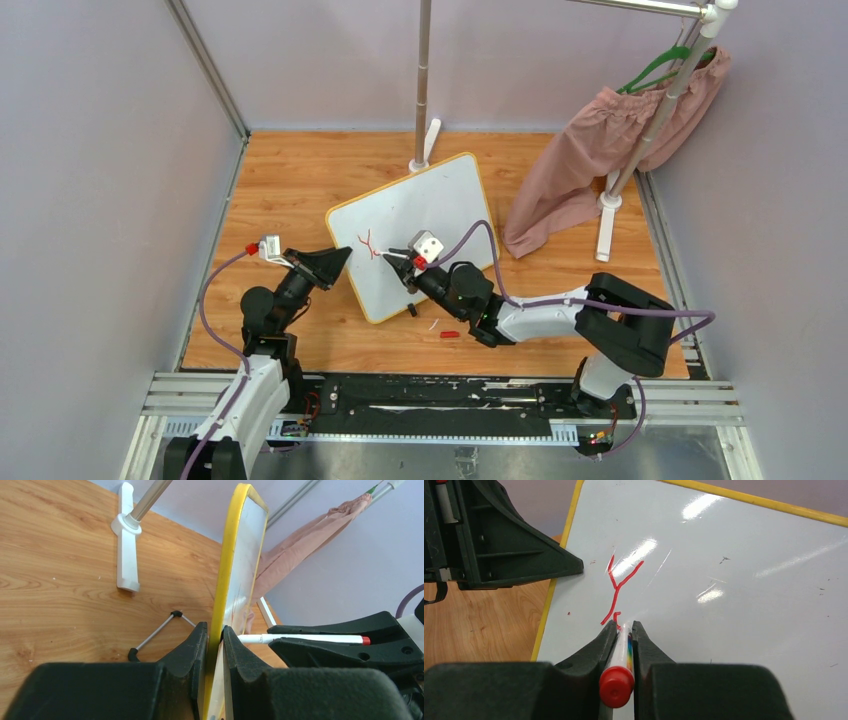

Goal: Write a sentence on the whiteboard

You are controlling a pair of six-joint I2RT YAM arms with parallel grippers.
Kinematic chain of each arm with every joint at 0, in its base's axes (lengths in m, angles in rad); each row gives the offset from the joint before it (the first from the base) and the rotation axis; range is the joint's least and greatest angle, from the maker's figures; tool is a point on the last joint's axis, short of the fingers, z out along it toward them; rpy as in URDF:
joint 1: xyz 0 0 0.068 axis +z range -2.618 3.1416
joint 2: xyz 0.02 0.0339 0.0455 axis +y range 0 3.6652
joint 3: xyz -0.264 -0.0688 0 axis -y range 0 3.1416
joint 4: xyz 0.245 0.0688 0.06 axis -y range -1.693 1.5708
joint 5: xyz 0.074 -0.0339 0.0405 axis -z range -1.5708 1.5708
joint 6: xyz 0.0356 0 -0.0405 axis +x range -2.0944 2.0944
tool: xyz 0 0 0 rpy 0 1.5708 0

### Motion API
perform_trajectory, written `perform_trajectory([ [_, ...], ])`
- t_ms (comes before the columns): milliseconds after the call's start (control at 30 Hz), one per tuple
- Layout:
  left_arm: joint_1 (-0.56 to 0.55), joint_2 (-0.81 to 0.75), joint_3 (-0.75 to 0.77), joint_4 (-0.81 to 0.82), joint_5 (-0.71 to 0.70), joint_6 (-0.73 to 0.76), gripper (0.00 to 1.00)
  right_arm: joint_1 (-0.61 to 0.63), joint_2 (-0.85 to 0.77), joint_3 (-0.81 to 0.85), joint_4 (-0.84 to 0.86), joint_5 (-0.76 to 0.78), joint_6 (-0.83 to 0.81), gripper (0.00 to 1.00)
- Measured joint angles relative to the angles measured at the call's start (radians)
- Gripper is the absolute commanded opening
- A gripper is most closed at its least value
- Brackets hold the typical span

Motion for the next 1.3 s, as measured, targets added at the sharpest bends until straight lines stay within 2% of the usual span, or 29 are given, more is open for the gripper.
perform_trajectory([
  [1300,0.000,-0.002,0.000,0.000,0.001,0.000,0.00,-0.019,0.002,0.050,-0.033,-0.043,0.019,0.00],
])
